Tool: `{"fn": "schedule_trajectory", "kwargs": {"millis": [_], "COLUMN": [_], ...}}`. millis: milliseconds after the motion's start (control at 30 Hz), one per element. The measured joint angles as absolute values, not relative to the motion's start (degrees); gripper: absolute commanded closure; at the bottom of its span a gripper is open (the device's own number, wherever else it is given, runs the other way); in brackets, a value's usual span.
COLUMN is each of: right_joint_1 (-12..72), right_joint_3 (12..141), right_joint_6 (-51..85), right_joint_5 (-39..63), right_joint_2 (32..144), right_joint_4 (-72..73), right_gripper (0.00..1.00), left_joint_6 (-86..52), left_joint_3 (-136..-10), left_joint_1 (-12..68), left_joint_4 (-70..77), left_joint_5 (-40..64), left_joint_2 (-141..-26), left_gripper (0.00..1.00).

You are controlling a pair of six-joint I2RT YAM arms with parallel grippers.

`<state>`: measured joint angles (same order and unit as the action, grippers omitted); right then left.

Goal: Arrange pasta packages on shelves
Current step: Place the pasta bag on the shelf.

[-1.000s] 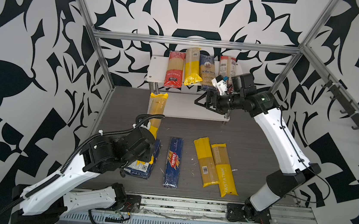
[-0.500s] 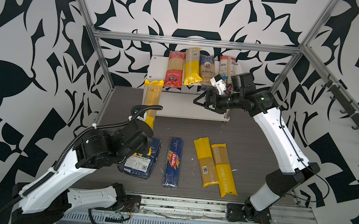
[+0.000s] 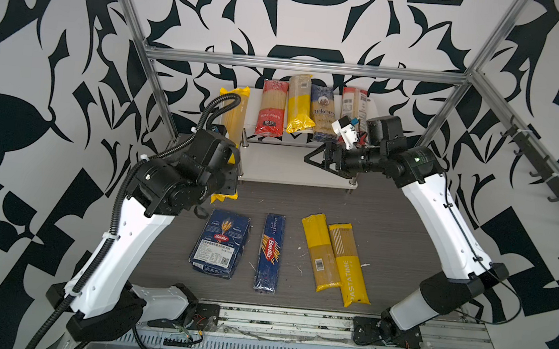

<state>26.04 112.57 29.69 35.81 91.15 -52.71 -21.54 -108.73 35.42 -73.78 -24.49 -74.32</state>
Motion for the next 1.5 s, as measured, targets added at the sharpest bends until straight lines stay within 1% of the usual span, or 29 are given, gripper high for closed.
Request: {"fn": "schedule_trajectory", "kwargs": {"millis": [267,433,667,900,1233,1333,1400,1433,1500], "right_joint_1": [23.3,21.5,19.4,17.5,16.3,16.2,16.2,16.2,16.1], "right_joint_3": [111.1,111.0,111.0,111.0,112.0,112.8,113.0,113.0,113.0], "right_joint_6": [29.7,29.7,29.7,29.7,29.8,29.8,29.8,29.8,29.9], "right_joint_5": [35.8,35.8,35.8,35.5,34.9,34.9,34.9,34.9,34.9], "right_joint_2": [89.6,89.6,89.6,89.6,91.1,92.5,93.3,93.6,93.9], "right_joint_4": [-51.8,-51.6,-51.6,-51.6,-51.8,-51.9,-51.9,-52.0,-52.1], "right_gripper": [0.05,0.05,0.05,0.05,0.05,0.05,0.05,0.05,0.05], "left_joint_6": [-15.1,-13.0,-10.9,-10.8,-10.9,-11.0,-11.1,-11.1,-11.1], "left_joint_3": [-117.7,-123.1,-135.0,-145.3,-146.0,-146.3,-146.6,-146.7,-146.7], "left_joint_1": [25.8,21.6,16.8,14.2,12.8,12.2,11.8,11.7,11.6], "left_joint_4": [-70.8,-70.4,-69.7,-69.3,-68.8,-68.4,-68.2,-68.1,-68.0], "left_joint_5": [-16.1,-11.9,-6.4,-2.7,1.4,2.5,2.9,3.0,3.4], "left_joint_2": [-84.3,-90.5,-99.7,-107.4,-111.6,-111.9,-112.1,-112.2,-112.2], "left_gripper": [1.00,1.00,1.00,1.00,1.00,0.88,0.74,0.70,0.67]}}
